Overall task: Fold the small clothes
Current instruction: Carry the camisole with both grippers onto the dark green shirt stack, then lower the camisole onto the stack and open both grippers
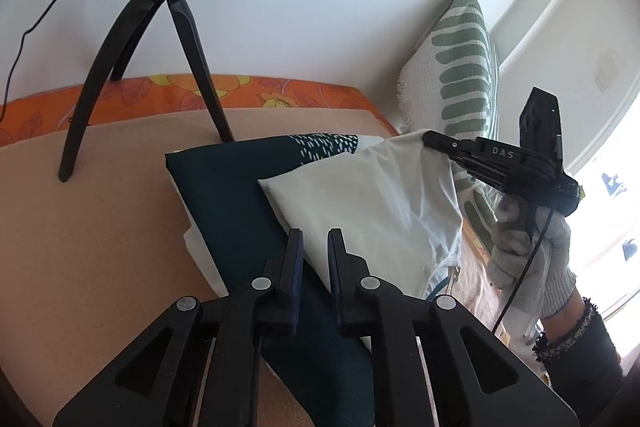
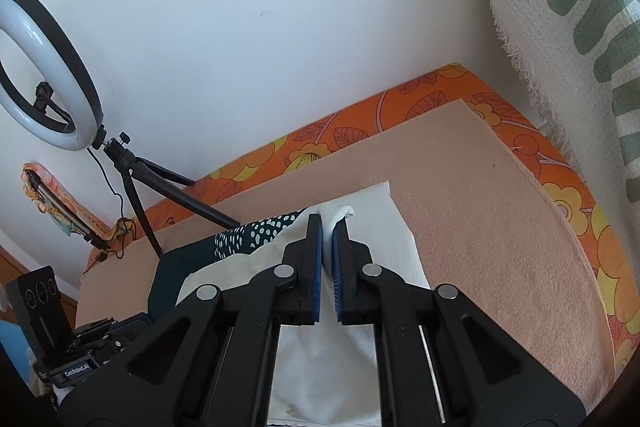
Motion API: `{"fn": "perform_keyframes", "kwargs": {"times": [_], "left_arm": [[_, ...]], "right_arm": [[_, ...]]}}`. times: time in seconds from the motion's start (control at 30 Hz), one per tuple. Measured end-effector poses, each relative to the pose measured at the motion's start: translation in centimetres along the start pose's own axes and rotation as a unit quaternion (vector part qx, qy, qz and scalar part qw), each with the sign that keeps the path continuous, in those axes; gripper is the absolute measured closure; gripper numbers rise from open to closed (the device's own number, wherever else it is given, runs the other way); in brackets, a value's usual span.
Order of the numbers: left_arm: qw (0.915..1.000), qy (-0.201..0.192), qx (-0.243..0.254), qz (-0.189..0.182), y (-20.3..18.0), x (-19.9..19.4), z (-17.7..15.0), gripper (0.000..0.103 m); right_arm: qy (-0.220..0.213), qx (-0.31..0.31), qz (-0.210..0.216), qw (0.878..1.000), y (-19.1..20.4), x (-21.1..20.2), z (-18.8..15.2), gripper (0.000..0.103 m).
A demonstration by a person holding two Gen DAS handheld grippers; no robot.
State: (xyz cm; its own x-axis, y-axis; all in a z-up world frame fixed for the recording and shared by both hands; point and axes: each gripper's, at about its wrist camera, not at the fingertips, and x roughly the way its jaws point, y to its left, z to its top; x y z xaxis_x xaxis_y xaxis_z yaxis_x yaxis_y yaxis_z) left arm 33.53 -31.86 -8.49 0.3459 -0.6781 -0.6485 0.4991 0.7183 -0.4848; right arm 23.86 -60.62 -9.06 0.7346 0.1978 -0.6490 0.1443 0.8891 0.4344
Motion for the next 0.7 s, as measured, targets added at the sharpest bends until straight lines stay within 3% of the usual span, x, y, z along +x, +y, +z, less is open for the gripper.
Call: {"fn": "perform_keyframes", "kwargs": {"times": [0.2,0.27,0.3,0.47,0.57,0.7], "left_arm": [[0.9994,0.011,-0.013,0.029,0.9,2.2,1.1,0.09],[0.9995,0.008,-0.018,0.026,1.2,2.2,1.0,0.084],[0.9994,0.007,-0.017,0.029,1.3,2.3,1.0,0.077],[0.9989,0.016,-0.042,0.014,2.0,3.4,1.6,0.075],[0.9978,0.019,-0.06,-0.018,2.3,4.1,1.9,0.073],[0.9948,-0.01,-0.086,-0.053,2.7,4.2,2.2,0.075]], "right_arm": [[0.01,0.0,0.0,1.0,-0.7,1.4,0.2,0.097],[0.01,-0.005,0.002,1.0,-0.6,1.6,0.1,0.097],[0.011,-0.007,0.002,1.0,-0.6,1.6,0.1,0.097],[0.008,-0.004,0.005,1.0,-0.8,1.8,0.0,0.097],[0.01,-0.002,0.005,1.0,-0.9,1.9,-0.1,0.097],[0.01,0.004,0.007,1.0,-1.1,1.9,-0.1,0.097]]}}
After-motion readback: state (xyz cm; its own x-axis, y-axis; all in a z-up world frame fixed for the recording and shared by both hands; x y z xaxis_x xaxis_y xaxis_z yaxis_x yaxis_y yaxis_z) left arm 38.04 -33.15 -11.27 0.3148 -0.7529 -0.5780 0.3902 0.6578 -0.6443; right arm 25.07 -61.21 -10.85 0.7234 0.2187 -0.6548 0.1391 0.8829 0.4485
